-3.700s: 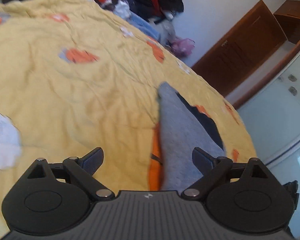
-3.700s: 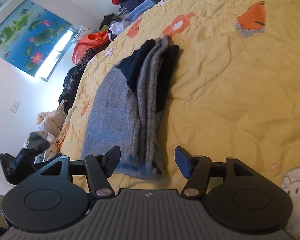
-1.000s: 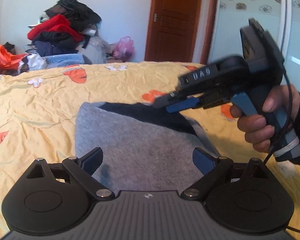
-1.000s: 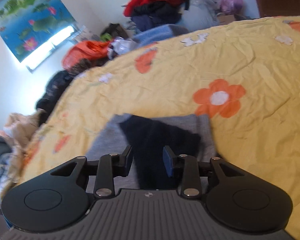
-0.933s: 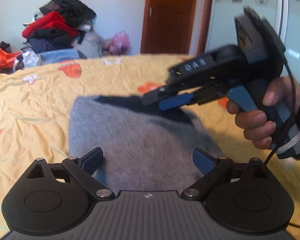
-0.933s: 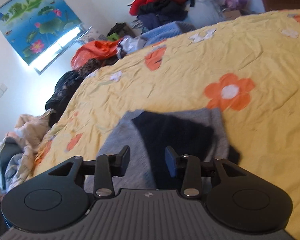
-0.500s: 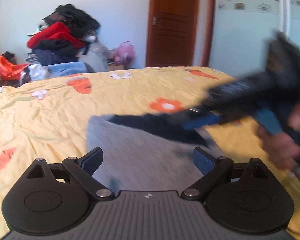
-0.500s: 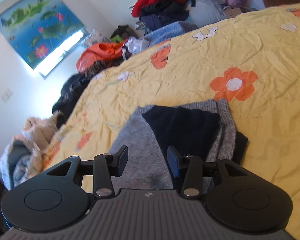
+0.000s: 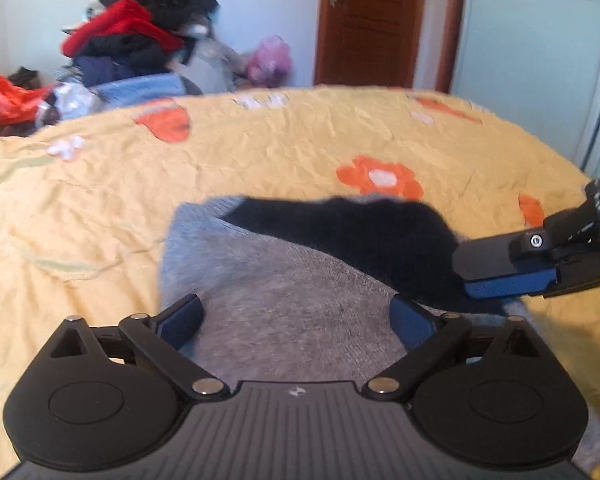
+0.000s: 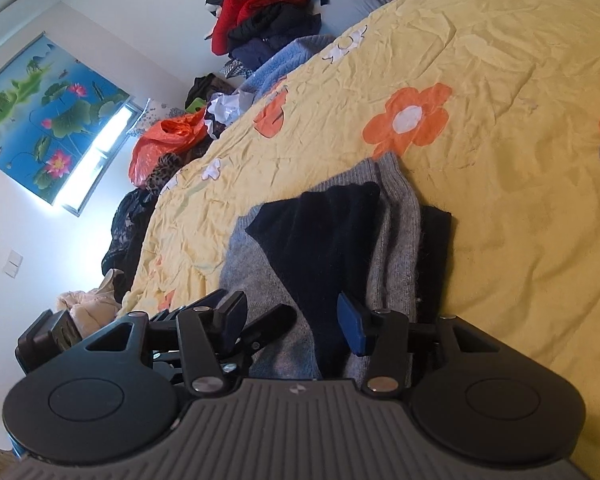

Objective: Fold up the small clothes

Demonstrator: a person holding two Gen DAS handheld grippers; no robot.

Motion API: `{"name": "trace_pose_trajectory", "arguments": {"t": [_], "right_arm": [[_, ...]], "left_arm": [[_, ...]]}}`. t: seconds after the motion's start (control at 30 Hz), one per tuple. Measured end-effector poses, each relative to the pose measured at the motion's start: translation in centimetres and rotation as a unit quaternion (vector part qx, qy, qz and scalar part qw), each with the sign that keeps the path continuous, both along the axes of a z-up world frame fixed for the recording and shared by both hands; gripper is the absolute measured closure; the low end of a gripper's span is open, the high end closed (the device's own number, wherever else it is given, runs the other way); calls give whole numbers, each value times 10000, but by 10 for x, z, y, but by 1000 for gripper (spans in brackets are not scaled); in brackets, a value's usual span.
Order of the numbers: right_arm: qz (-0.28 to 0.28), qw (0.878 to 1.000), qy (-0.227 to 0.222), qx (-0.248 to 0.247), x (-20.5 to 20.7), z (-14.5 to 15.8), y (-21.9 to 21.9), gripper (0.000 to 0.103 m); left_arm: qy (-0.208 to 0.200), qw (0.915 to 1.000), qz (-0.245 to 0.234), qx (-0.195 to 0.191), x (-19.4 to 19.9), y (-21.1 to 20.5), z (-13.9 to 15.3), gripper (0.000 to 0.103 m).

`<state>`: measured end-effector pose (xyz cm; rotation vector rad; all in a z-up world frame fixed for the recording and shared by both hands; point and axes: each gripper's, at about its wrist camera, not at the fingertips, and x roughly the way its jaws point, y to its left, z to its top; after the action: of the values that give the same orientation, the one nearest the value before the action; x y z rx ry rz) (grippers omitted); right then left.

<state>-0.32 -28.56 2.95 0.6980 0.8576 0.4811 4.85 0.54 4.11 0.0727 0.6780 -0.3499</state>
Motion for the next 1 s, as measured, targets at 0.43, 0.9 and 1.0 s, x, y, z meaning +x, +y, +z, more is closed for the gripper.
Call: {"name": "trace_pose_trajectory", "arguments": {"t": [0.43,0.9,1.0], "right_arm": [[480,9982,13,-367,-47,-1,12,43],[68,9831,-851,-1618,-135,30,-7,23],[21,9696,-782,-2318,-152,14,5,18]], "left_arm": [[-125,9970,-736,213,-95,-15,-16,3],[225,9916,1086,-660,-153,27,-5,3],[505,9860,1450,-652,-166,24,-18,2]]}}
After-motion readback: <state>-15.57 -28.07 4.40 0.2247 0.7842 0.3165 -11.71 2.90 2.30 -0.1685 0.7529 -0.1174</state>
